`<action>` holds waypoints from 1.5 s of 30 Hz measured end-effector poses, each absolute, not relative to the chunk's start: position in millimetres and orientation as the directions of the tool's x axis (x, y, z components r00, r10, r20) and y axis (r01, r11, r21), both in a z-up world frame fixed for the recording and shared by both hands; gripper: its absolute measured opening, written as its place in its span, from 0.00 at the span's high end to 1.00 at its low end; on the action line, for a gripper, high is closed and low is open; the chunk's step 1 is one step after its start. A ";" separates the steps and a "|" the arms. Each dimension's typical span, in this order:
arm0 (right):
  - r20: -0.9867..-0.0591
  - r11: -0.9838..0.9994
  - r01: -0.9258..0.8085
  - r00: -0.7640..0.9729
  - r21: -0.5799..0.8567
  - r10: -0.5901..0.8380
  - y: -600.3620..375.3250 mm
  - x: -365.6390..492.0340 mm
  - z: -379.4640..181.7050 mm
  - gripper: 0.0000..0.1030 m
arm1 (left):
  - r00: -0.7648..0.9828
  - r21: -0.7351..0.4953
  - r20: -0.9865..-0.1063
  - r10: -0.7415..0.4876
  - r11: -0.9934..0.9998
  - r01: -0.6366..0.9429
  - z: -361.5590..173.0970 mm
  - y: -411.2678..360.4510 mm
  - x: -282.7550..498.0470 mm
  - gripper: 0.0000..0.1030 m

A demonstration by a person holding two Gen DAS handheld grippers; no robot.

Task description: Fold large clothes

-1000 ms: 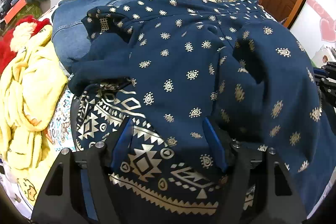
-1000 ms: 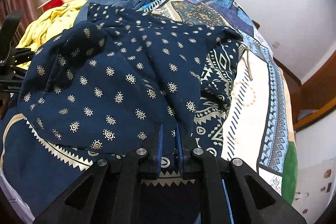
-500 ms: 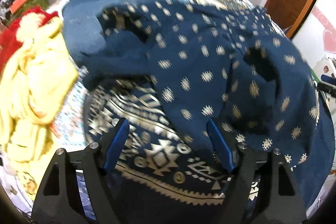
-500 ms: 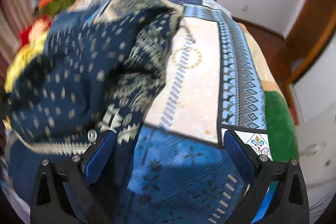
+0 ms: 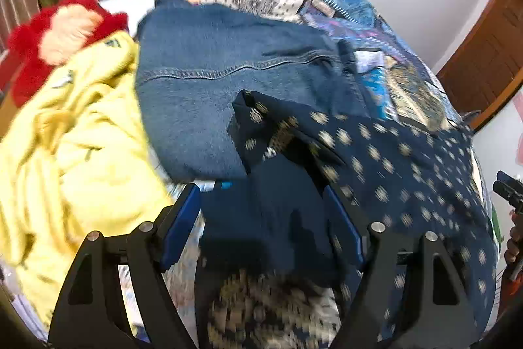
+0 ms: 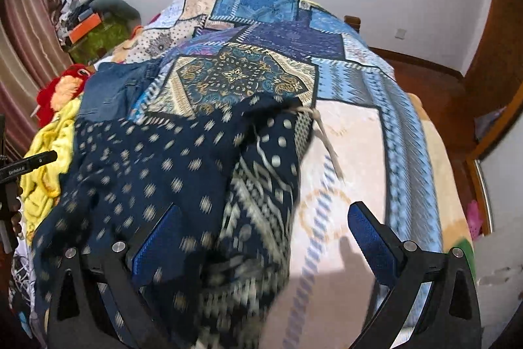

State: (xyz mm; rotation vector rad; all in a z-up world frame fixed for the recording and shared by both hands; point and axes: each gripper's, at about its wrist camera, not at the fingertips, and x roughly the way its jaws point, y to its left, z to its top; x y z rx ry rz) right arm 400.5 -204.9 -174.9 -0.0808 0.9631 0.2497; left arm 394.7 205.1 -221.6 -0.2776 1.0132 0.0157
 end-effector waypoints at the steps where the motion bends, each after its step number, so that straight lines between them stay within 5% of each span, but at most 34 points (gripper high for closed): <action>1: -0.827 0.969 -0.245 0.535 0.043 0.172 -203.0 412.2 -180.5 0.01 | 0.528 -0.231 -0.841 -0.123 0.962 -0.144 -226.4 206.2 402.6 0.26; 4: -0.844 0.974 -0.217 0.507 0.072 0.175 -203.3 448.1 -198.3 0.05 | 0.503 -0.284 -0.846 -0.176 0.948 -0.146 -248.2 211.0 430.9 0.26; 10: -0.849 0.957 -0.225 0.454 0.183 0.269 -199.7 500.9 -220.4 0.39 | 0.533 -0.345 -0.814 -0.232 0.931 -0.122 -265.1 211.1 466.0 0.28; 12: -0.833 0.951 -0.246 0.473 0.189 0.288 -194.6 510.3 -219.9 0.67 | 0.552 -0.351 -0.799 -0.238 0.930 -0.106 -265.0 209.3 471.3 0.40; 15: -0.818 0.950 -0.258 0.499 0.175 0.286 -187.1 521.2 -216.4 0.85 | 0.582 -0.361 -0.773 -0.251 0.929 -0.079 -260.0 207.8 476.5 0.80; 16: -0.814 0.950 -0.261 0.505 0.174 0.287 -185.1 523.6 -214.4 0.86 | 0.579 -0.395 -0.763 -0.287 0.916 -0.065 -258.9 208.3 478.4 0.90; 28: -0.709 0.970 -0.243 0.684 0.003 0.174 -152.6 555.8 -153.5 0.96 | 0.647 -0.205 -0.753 -0.119 0.977 -0.059 -197.6 204.3 505.9 0.92; 37: -0.766 0.960 -0.227 0.643 -0.164 0.022 -145.0 558.1 -183.7 0.96 | 0.544 -0.143 -0.837 -0.055 0.982 -0.120 -248.1 208.7 527.1 0.88; 45: -0.802 0.968 -0.249 0.585 -0.037 0.120 -176.8 507.2 -168.8 0.96 | 0.563 -0.038 -0.826 0.009 0.997 -0.072 -220.5 191.2 489.5 0.87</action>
